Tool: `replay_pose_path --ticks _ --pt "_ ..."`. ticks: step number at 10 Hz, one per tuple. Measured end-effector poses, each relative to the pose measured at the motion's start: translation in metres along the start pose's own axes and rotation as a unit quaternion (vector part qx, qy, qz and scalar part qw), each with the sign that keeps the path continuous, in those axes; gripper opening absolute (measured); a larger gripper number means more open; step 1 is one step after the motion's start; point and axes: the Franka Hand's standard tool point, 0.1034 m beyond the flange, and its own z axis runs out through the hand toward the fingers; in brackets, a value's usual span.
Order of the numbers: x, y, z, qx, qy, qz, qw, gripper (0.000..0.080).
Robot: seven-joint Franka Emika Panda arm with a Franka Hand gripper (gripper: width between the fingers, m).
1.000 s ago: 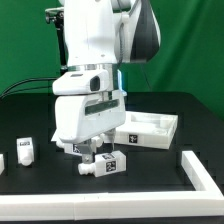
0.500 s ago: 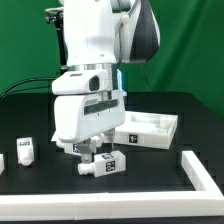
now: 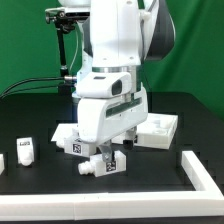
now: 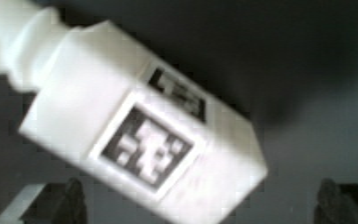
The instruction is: Assemble one leg
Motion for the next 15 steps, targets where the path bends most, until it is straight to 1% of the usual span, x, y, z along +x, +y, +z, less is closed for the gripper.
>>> replay_pose_path --ticks 1,2,3,4,6,7,8,9,10,11,12,13,14,15 --pt "-0.004 -0.004 0.005 0.003 -0.002 0.001 1.0 0.0649" --pt "-0.008 -0.004 0.009 0.003 -0.002 -0.003 1.0 0.0649" --pt "-0.016 -0.002 0.014 0.006 -0.005 -0.003 1.0 0.0649" --pt "-0.021 0.0 0.017 0.005 -0.005 0.0 1.0 0.0649" --pt "-0.023 0.01 0.016 -0.001 -0.002 0.002 1.0 0.0649" --pt "-0.026 0.011 0.017 -0.002 -0.002 0.004 1.0 0.0649" --pt "-0.025 0.011 0.017 -0.001 -0.002 0.004 1.0 0.0649" --pt "-0.026 0.011 0.017 -0.001 -0.002 0.004 1.0 0.0565" --pt "-0.026 0.011 0.017 -0.001 -0.002 0.004 1.0 0.0429" --pt "-0.026 0.011 0.017 -0.001 -0.002 0.004 1.0 0.0429" --pt "-0.026 0.011 0.017 -0.002 -0.002 0.004 1.0 0.0279" --pt "-0.029 0.015 0.016 -0.001 -0.003 0.003 1.0 0.028" --pt "-0.039 0.037 0.013 -0.005 -0.007 0.008 1.0 0.028" --pt "-0.049 0.055 0.01 -0.015 -0.004 0.028 0.999 0.028"
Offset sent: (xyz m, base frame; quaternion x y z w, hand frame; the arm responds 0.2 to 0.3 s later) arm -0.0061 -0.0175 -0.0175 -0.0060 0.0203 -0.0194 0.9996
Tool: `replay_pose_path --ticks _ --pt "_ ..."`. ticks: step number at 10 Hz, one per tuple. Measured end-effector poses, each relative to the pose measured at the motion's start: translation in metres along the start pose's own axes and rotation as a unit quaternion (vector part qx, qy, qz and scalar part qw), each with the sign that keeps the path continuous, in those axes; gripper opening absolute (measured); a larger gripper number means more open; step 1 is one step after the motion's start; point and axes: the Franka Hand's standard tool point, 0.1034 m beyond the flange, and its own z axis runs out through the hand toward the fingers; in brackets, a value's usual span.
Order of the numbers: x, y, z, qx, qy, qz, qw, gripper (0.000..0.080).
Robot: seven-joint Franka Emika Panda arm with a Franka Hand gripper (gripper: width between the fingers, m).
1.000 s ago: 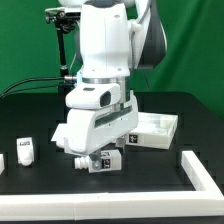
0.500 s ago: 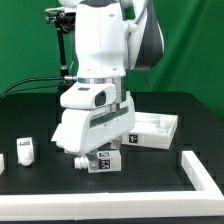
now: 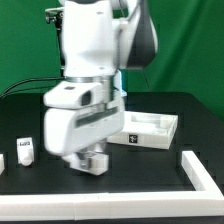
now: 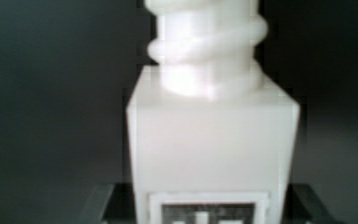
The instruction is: Assemble one leg
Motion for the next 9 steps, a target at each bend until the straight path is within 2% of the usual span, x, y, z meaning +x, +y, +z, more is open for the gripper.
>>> replay_pose_path --ticks 2,4,5,6,8,9 --pt "-0.019 0.014 0.002 -0.013 0.001 0.03 0.999 0.028" --pt "-0.037 0.01 0.007 0.009 -0.021 0.147 0.989 0.0281" --pt "-0.037 0.01 0.007 0.018 -0.029 0.167 0.985 0.0281" --pt "-0.038 0.011 0.007 0.023 -0.033 0.171 0.985 0.0281" --pt "-0.035 0.009 0.007 0.023 -0.032 0.17 0.985 0.0281" --pt "-0.035 0.009 0.007 0.023 -0.032 0.17 0.985 0.0412"
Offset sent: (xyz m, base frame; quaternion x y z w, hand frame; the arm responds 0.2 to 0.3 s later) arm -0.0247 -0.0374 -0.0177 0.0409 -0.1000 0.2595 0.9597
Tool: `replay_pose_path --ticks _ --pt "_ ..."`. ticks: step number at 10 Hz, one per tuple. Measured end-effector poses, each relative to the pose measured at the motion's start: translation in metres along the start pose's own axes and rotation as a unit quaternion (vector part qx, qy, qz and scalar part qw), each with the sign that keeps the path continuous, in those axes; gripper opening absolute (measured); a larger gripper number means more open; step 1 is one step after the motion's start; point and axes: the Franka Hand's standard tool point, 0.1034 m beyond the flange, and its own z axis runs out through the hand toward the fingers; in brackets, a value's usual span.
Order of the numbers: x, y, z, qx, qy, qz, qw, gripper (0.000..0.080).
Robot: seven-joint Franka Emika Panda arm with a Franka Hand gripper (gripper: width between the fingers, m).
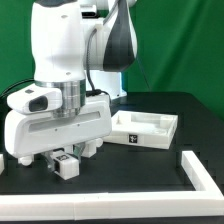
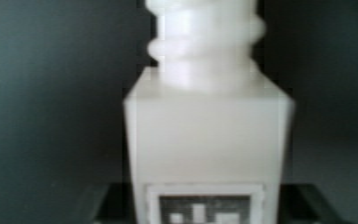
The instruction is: Assemble one leg
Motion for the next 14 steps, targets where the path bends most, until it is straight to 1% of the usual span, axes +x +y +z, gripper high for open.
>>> replay_pose_path --ticks 1,2,3,4,5,6,7,8,9,13,14 --pt "0.0 0.0 0.0 0.0 0.0 0.0 1.0 0.0556" --pt "0.002 -0.001 -0.001 0.0 0.001 -0.001 1.0 0.0556" --pt "0.012 -0.004 -0.012 -0.003 0.005 -0.004 1.0 0.063" --pt "0.02 -0.016 -0.026 -0.004 0.008 0.014 1.0 0.063" --pt "0.02 -0.033 -0.041 -0.003 0.008 0.027 1.0 0.0646" --pt "0.018 -0.048 -0.053 -0.003 0.01 0.042 0.999 0.0646" --pt "0.018 -0.067 -0.063 -0.002 0.011 0.088 0.996 0.0649" --pt "0.022 -0.091 -0.072 0.0 0.013 0.121 0.993 0.0649" --pt "0.023 -0.099 -0.07 -0.005 0.023 0.1 0.995 0.0649" --pt "0.021 -0.097 -0.068 -0.003 0.02 0.11 0.994 0.0649" --pt "0.011 -0.1 -0.066 0.0 0.013 0.156 0.988 0.0649"
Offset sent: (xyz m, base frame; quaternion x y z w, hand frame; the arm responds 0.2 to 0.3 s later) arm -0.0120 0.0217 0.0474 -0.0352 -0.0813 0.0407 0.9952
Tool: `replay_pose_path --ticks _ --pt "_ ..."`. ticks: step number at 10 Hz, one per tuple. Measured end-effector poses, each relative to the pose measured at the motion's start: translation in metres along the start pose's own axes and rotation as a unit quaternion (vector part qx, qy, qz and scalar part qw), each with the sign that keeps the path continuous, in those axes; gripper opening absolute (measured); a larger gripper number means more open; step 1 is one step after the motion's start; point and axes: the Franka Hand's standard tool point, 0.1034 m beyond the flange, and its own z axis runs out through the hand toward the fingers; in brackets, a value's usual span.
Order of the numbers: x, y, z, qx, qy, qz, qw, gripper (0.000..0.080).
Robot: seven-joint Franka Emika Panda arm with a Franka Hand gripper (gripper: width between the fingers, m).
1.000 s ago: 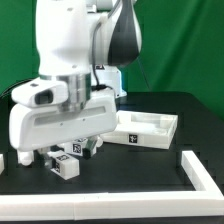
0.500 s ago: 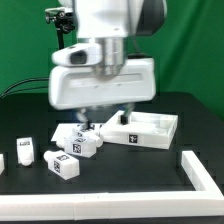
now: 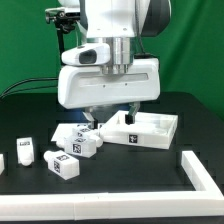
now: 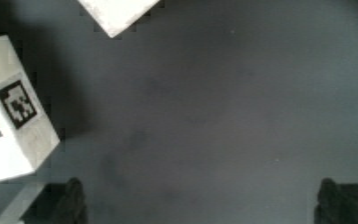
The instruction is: Assemble one leg
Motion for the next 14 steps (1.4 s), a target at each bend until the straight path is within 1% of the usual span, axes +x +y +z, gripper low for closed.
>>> replay_pose_path --ticks 1,3,4,5,9,10,11,12,13,14 --pt "-0.018 -0.003 0.0 0.002 -0.013 0.042 0.999 0.0649" --pt "-0.056 -0.017 -0.002 0.007 -0.048 0.106 0.993 0.0649" --pt "-0.071 -0.023 -0.003 0.009 -0.059 0.119 0.991 0.0649" --pt "-0.071 -0.025 -0.005 0.009 -0.057 0.117 0.991 0.0649" --pt "-0.072 -0.025 -0.003 0.01 -0.06 0.116 0.991 0.0649" --pt "-0.082 -0.027 0.001 0.013 -0.069 0.136 0.988 0.0649" --pt "-0.103 -0.031 0.008 0.018 -0.086 0.153 0.984 0.0649" --pt "-0.129 -0.036 0.019 0.024 -0.104 0.177 0.978 0.0649" --pt "-0.146 -0.04 0.031 0.023 -0.111 0.185 0.976 0.0649" --pt "-0.154 -0.046 0.04 0.021 -0.113 0.189 0.975 0.0649"
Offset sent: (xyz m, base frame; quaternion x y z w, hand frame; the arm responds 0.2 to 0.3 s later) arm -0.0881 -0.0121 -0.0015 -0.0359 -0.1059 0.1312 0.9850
